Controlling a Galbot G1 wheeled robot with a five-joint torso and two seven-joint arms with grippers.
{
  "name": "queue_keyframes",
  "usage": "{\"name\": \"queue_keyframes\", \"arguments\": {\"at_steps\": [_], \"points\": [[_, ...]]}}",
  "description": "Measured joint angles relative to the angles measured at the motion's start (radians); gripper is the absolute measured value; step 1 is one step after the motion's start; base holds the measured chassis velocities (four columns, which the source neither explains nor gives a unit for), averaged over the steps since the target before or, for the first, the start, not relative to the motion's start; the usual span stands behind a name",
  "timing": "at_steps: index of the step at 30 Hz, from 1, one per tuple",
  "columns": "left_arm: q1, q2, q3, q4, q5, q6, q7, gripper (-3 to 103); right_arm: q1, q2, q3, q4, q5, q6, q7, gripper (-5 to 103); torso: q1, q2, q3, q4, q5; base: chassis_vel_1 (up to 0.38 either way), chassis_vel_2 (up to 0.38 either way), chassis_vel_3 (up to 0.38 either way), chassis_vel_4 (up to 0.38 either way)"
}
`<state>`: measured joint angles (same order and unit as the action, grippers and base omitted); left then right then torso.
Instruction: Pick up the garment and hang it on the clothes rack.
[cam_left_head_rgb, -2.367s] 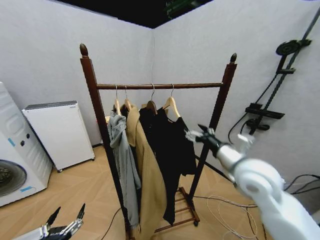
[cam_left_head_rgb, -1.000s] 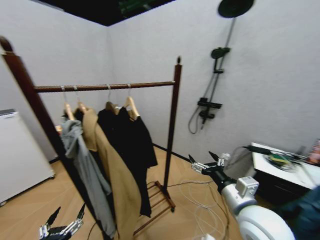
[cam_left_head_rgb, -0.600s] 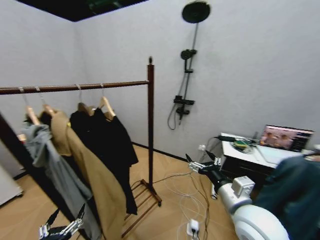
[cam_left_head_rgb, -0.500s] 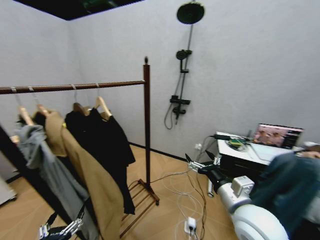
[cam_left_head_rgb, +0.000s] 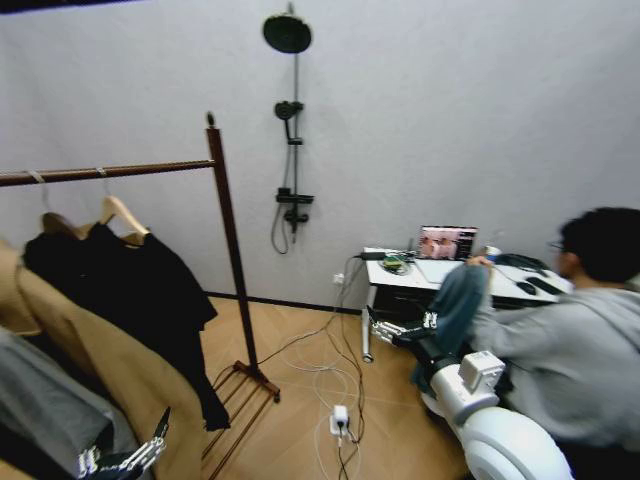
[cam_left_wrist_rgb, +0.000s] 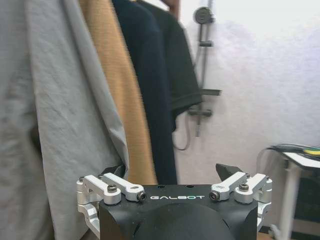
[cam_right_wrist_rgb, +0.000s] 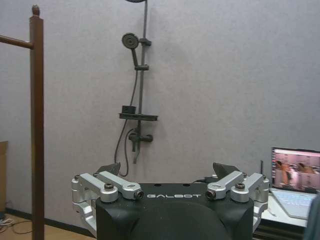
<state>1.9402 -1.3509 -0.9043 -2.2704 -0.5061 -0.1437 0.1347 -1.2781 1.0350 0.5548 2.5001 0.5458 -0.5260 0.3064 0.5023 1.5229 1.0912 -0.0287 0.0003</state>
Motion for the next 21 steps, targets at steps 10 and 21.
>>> {"name": "queue_keyframes", "arguments": {"at_steps": [10,21], "points": [[0.0,0.0,0.0,0.0,0.0,0.0,0.0,100,-0.012,0.007,0.005,0.0,-0.013,0.001,-0.016,100,0.0,0.0,0.0,-0.0004,-0.0004,-0.019,-0.225,-0.232,-0.013],[0.0,0.0,0.0,0.0,0.0,0.0,0.0,100,-0.015,0.025,-0.015,-0.001,-0.036,0.01,-0.03,100,0.0,0.0,0.0,0.0002,-0.0004,0.085,-0.134,-0.136,0.066]]}}
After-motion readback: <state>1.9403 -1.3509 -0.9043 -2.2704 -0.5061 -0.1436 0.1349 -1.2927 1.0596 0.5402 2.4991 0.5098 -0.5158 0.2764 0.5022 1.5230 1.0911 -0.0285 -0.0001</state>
